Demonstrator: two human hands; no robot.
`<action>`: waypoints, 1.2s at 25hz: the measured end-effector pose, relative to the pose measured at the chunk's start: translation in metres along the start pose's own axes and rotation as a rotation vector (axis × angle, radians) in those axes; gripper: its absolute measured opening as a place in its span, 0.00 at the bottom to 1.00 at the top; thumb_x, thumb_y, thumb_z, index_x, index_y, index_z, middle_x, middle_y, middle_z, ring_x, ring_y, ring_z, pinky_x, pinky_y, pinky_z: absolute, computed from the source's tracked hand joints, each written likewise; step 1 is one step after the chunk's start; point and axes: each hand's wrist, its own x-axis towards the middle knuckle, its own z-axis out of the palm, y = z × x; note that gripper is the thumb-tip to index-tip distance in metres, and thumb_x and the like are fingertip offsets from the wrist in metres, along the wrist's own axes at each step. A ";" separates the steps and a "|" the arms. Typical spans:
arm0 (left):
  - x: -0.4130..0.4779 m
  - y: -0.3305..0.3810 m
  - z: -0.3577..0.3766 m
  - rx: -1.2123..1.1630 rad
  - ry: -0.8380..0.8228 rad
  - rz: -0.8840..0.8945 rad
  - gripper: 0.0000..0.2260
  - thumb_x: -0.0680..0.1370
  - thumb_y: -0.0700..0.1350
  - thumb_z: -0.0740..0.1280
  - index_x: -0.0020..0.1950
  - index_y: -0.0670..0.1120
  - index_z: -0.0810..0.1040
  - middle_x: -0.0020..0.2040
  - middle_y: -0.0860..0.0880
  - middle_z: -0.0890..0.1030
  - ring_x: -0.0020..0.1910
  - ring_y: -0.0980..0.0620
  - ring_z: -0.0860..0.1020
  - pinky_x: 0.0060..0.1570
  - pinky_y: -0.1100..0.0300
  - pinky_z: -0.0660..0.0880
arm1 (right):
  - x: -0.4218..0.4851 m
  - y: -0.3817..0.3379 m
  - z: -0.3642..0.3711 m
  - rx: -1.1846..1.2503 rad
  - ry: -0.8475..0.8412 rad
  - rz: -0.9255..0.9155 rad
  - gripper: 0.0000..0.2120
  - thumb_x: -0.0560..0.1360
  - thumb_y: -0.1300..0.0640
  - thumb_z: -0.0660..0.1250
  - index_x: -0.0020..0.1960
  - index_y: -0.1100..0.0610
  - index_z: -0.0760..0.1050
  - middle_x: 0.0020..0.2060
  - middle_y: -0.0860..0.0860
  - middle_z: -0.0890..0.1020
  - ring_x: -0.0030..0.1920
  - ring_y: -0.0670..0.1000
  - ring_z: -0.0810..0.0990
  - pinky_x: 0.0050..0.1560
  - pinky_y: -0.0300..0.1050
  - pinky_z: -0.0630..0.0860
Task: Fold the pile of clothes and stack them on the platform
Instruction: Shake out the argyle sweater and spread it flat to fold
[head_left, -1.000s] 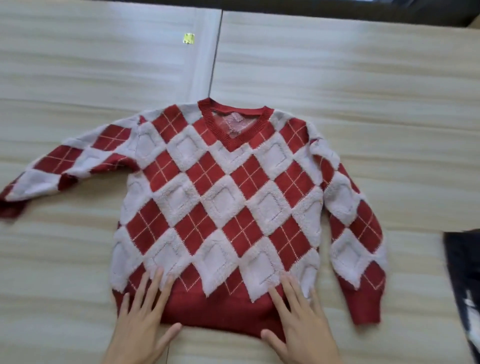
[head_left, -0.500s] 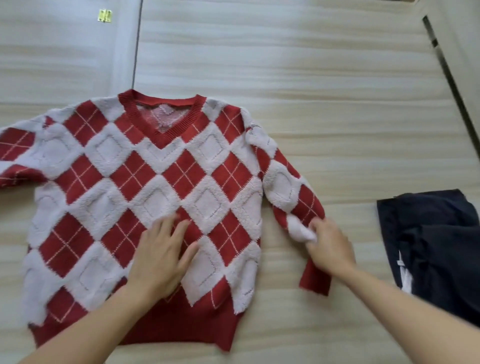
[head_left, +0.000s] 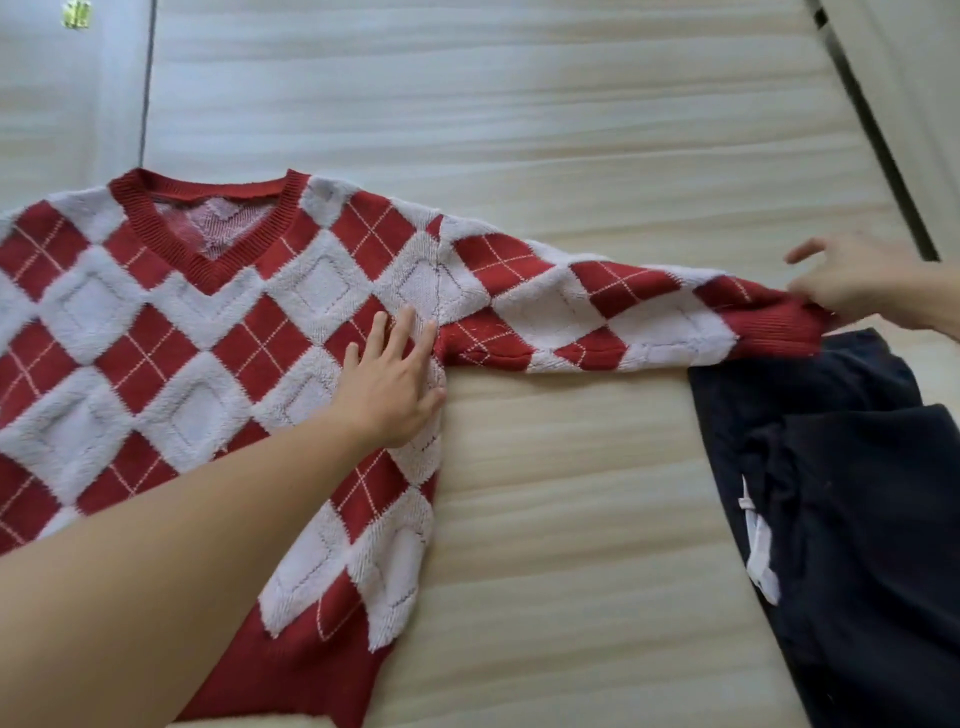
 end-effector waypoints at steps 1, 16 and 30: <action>0.000 0.000 0.004 0.021 -0.022 -0.010 0.36 0.83 0.62 0.53 0.83 0.52 0.38 0.82 0.47 0.34 0.81 0.40 0.37 0.78 0.36 0.49 | 0.005 0.010 0.005 -0.006 0.039 0.022 0.16 0.73 0.67 0.69 0.59 0.56 0.75 0.41 0.60 0.81 0.39 0.59 0.80 0.39 0.51 0.82; -0.043 0.028 -0.007 -0.181 -0.118 0.184 0.37 0.84 0.58 0.56 0.82 0.43 0.39 0.82 0.46 0.34 0.82 0.49 0.37 0.81 0.48 0.42 | -0.145 -0.259 -0.008 0.687 -0.515 -0.457 0.15 0.81 0.68 0.51 0.51 0.56 0.74 0.46 0.55 0.73 0.25 0.42 0.71 0.25 0.33 0.67; -0.165 -0.147 0.031 -0.264 0.165 -0.062 0.29 0.84 0.53 0.55 0.83 0.47 0.50 0.84 0.50 0.45 0.82 0.51 0.40 0.81 0.52 0.40 | -0.185 -0.373 0.238 -0.176 -0.173 -0.970 0.24 0.82 0.58 0.60 0.77 0.57 0.62 0.72 0.61 0.69 0.73 0.60 0.68 0.71 0.52 0.63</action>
